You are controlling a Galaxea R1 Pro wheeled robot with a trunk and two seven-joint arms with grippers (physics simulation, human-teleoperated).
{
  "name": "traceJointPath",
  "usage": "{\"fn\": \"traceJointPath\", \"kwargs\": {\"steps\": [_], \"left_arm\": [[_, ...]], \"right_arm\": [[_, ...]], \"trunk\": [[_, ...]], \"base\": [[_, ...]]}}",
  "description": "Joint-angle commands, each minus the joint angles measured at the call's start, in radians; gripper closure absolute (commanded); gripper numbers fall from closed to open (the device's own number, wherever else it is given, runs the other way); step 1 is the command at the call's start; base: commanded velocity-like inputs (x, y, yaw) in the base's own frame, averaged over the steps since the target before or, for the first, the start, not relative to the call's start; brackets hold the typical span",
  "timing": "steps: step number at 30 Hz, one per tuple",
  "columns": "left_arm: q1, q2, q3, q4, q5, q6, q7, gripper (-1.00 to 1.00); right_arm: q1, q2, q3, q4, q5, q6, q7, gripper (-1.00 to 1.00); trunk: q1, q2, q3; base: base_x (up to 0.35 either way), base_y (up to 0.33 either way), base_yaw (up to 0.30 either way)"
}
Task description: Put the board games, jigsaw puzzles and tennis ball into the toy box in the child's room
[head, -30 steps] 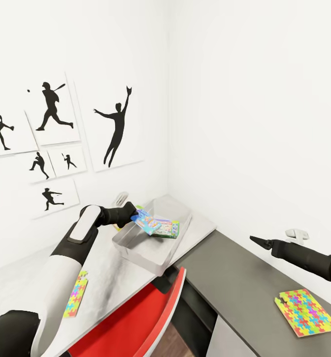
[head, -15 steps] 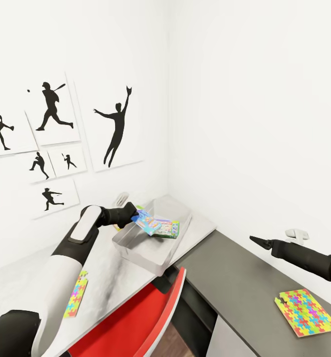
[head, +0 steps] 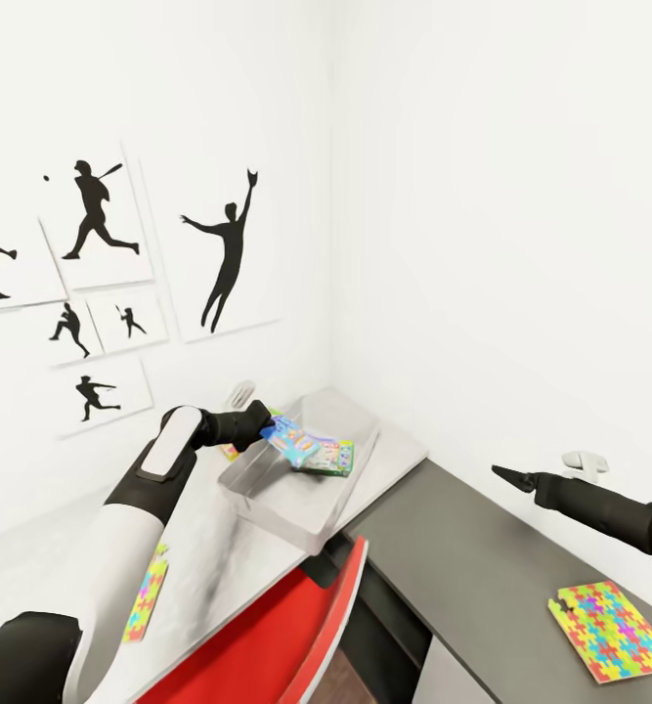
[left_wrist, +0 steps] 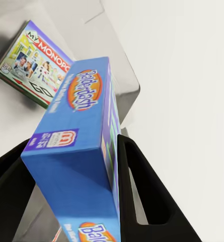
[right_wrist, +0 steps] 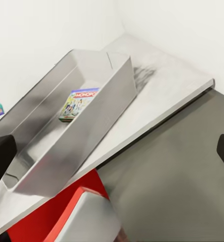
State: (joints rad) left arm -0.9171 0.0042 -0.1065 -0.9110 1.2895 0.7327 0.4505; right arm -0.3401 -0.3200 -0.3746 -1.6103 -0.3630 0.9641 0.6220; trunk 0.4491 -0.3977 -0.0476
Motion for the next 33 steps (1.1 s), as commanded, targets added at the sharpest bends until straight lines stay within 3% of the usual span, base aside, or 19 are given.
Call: {"fn": "traceJointPath", "kwargs": {"steps": [1,8,12,28,33], "left_arm": [[-0.001,0.0,-0.002,-0.001,0.01,-0.001,0.01,1.0],[0.0,-0.009,-0.002,0.0,0.013,0.0,0.01,1.0],[0.0,-0.044,-0.001,-0.001,0.014,0.002,0.009,1.0],[0.004,-0.059,0.001,0.003,0.017,0.002,0.008,1.0],[0.001,-0.064,0.004,0.057,0.037,0.0,0.008,1.0]], "right_arm": [[-0.001,0.0,-0.001,0.0,0.003,0.005,0.005,-1.0],[0.0,0.001,-0.001,0.0,0.003,0.005,0.006,-1.0],[0.001,0.004,0.005,-0.001,0.002,0.005,0.006,-1.0],[0.001,0.004,0.007,0.0,0.001,0.006,0.007,-1.0],[0.002,0.005,0.009,0.0,0.001,0.006,0.007,-1.0]], "trunk": [[0.001,-0.002,-0.002],[0.001,-0.002,-0.002],[0.001,-0.002,-0.002],[0.001,-0.002,-0.002],[0.001,-0.002,-0.002]], "base": [[0.091,0.0,0.0],[0.043,0.0,0.0],[0.011,0.0,0.0],[0.001,0.0,0.0],[0.0,0.0,0.0]]}}
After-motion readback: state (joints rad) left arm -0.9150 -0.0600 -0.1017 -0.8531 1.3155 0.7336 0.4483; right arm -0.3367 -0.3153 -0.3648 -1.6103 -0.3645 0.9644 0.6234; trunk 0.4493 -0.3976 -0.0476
